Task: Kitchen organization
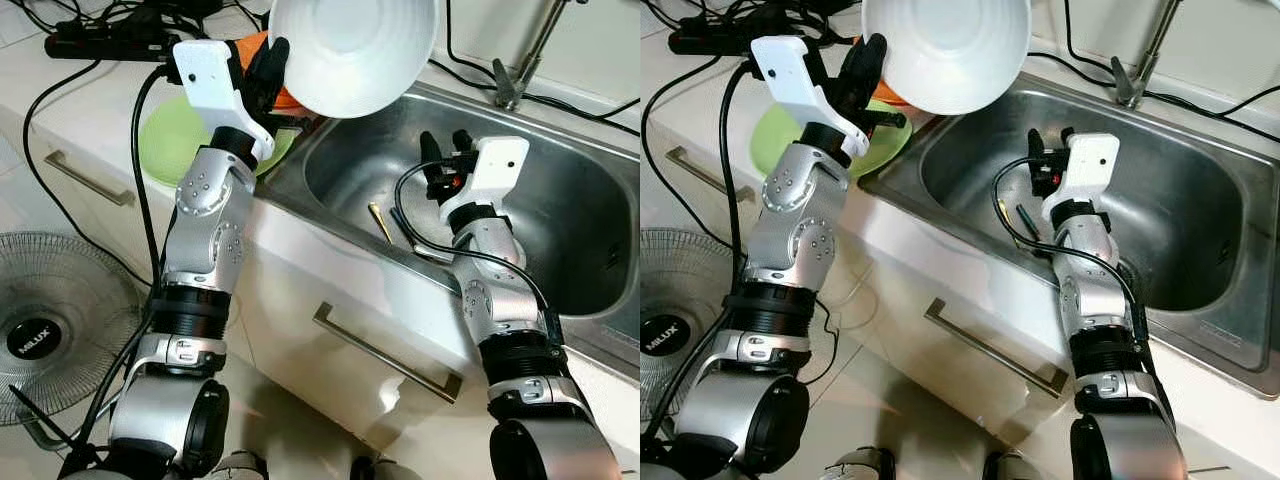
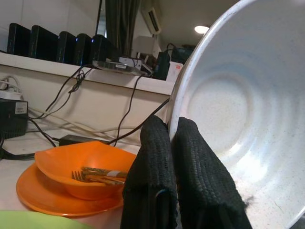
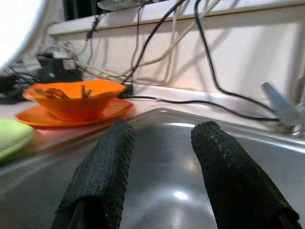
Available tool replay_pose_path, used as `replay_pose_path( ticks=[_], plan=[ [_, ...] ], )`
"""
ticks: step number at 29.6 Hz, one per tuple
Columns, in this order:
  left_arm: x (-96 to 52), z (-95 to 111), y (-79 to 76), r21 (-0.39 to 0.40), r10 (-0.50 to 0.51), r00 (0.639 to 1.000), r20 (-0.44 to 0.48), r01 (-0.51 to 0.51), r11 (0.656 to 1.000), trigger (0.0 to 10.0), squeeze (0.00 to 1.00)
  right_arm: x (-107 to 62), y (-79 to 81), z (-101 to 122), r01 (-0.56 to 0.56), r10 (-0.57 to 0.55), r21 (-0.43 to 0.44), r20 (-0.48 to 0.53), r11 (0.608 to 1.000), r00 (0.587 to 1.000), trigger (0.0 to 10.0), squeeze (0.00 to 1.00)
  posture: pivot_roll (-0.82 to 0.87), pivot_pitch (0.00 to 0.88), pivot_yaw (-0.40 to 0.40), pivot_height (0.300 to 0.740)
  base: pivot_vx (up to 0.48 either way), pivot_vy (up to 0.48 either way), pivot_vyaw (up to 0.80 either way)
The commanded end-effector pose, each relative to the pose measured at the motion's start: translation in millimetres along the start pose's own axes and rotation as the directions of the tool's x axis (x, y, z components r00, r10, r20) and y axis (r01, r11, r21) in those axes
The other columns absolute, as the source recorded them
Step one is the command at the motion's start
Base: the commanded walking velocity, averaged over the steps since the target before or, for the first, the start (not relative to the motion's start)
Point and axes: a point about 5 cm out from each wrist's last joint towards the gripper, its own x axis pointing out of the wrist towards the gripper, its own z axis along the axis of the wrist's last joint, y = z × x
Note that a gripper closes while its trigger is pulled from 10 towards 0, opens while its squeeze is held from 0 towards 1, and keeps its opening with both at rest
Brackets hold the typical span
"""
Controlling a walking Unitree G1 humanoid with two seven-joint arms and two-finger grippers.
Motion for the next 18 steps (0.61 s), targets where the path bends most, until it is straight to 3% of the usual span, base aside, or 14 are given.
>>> replay_pose_path(
  ticks=[1, 2, 4, 6, 18],
  plan=[
    [0.9, 9.5, -5.1, 0.017, -0.031, 0.999, 0.038, 0.030, 0.999, 10.0, 0.00, 1.9, -1.7, 8.3, -0.010, 0.009, 0.043, 0.025, 0.999, 1.000, 10.0, 0.00, 0.06, 0.075, 0.000, 0.740, 0.000, 0.000, 0.00],
    [0.4, 9.5, -4.9, 0.018, -0.031, 0.999, 0.037, 0.031, 0.999, 10.0, 0.00, 1.9, -0.9, 8.4, -0.022, 0.020, 0.068, 0.025, 0.997, 0.999, 10.0, 0.00, 0.06, 0.073, 0.000, 0.740, 0.000, 0.000, 0.00],
    [-1.0, 8.7, -4.3, 0.022, -0.038, 0.999, 0.033, 0.037, 0.999, 10.0, 0.00, 1.8, 0.5, 8.0, -0.047, 0.044, 0.226, 0.015, 0.973, 0.999, 10.0, 0.00, 0.06, 0.069, -0.001, 0.740, 0.000, 0.000, 0.00],
    [-2.8, 7.1, -3.7, 0.029, -0.044, 0.999, 0.024, 0.043, 0.999, 10.0, 0.00, 1.2, 2.1, 7.5, -0.069, 0.067, 0.293, 0.016, 0.954, 0.998, 10.0, 0.00, 0.06, 0.065, 0.000, 0.740, 0.000, 0.000, 0.00],
    [-8.1, 1.0, -4.0, 0.045, -0.049, 0.999, -0.007, 0.049, 0.998, 10.0, 0.00, -4.8, 14.6, 14.5, -0.192, 0.177, 0.355, 0.074, 0.915, 0.981, 10.0, 0.00, 0.06, 0.061, 0.007, 0.740, 0.000, 0.000, 0.00]
  ],
)
